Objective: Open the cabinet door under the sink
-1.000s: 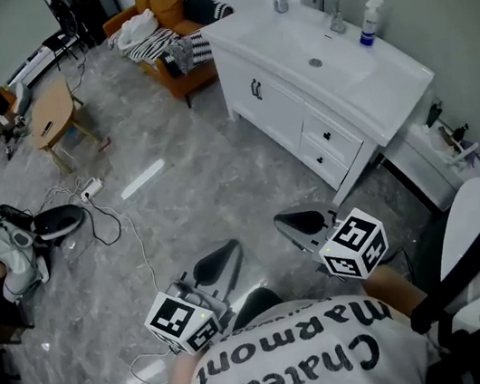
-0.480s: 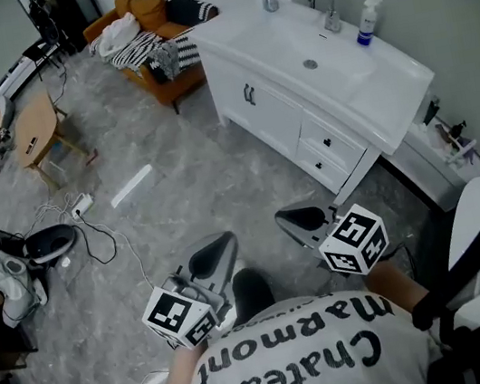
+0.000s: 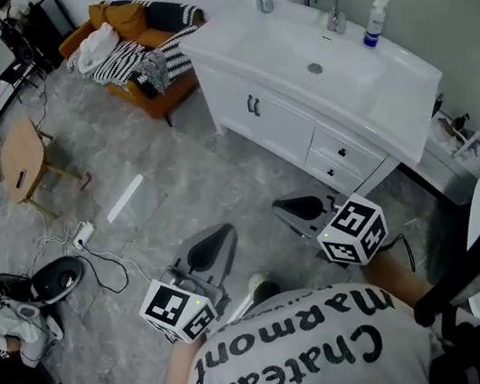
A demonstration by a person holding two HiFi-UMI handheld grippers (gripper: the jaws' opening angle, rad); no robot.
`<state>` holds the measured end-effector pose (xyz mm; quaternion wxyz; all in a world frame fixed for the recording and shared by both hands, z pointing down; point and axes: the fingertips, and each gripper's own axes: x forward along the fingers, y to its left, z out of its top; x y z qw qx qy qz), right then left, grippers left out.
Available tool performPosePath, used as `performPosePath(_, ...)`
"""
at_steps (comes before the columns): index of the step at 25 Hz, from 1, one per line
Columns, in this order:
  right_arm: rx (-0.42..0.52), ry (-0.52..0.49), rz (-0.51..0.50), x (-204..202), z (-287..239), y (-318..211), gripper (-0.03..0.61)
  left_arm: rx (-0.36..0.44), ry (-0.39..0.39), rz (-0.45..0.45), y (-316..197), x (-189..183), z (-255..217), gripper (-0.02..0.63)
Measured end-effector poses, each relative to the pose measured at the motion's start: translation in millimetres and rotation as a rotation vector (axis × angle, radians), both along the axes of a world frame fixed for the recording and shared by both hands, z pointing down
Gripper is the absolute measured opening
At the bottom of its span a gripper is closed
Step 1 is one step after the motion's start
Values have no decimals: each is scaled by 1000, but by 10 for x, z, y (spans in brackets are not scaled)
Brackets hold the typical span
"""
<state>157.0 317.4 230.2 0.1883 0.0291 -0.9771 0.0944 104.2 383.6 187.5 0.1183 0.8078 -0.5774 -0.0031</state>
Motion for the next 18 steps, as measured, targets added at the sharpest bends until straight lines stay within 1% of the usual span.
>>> performPosePath(5,6,9,16,-544,13,-228,12,-7,7,25,-244,-549,31,11)
performPosePath(9,6,13,30,-873,16,-406,12,-8,8,37,-431,-888,45,11)
performPosePath(14,5,26,53,-1123,48,-546,12,-15,14,59,-596,-1162,69,11)
performPosePath(18,0,30,80,-1213,94,-690,12,-13,5,91,-749,-1239,87,11)
